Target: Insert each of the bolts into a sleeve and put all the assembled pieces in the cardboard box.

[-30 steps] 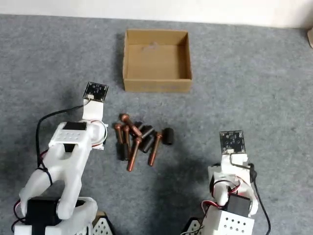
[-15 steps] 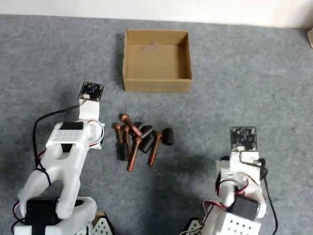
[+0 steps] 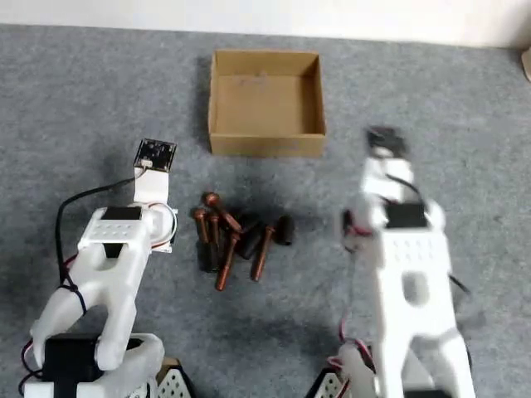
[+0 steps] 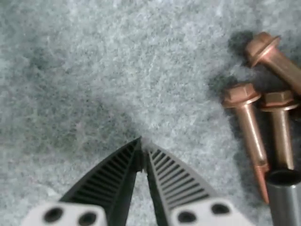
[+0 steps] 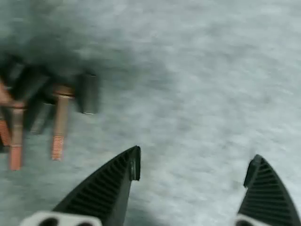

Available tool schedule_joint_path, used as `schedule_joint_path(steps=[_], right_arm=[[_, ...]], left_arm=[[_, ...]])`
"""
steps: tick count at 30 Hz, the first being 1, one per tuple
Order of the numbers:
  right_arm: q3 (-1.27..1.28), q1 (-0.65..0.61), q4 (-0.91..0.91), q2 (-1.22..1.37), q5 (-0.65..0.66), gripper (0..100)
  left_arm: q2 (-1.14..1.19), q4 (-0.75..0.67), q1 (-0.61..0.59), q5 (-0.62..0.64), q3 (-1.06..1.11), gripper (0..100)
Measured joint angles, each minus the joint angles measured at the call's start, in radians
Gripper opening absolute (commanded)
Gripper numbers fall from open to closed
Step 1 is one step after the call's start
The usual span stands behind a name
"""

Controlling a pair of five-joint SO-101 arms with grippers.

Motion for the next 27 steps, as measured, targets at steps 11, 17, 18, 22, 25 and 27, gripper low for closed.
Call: schedule_joint_path(steps=[11, 17, 18, 22, 25, 27], right_arm=[[-0.175, -0.304, 0.018, 0.419, -0.316, 32.9], [-0.178, -0.374, 0.017, 0.608, -0.245, 32.9], [-0.181, -0.388, 0.017, 0.624, -0.195, 32.9], [-0.23, -0.433, -0.026, 0.64, -0.098, 32.9], [-0.259, -0.448, -0.046, 0.64, -0.11, 32.9], [-0.272, -0.459, -0.051, 0.64, -0.11, 32.9]], left_arm=[[0.0, 0.0, 0.0, 0.0, 0.0, 1], [0.0, 0.0, 0.0, 0.002, 0.0, 1], [0.0, 0.0, 0.0, 0.005, 0.0, 1], [0.006, 0.0, 0.0, 0.005, 0.0, 1], [0.006, 0.0, 0.0, 0.005, 0.0, 1], [0.014, 0.0, 0.0, 0.005, 0.0, 1]])
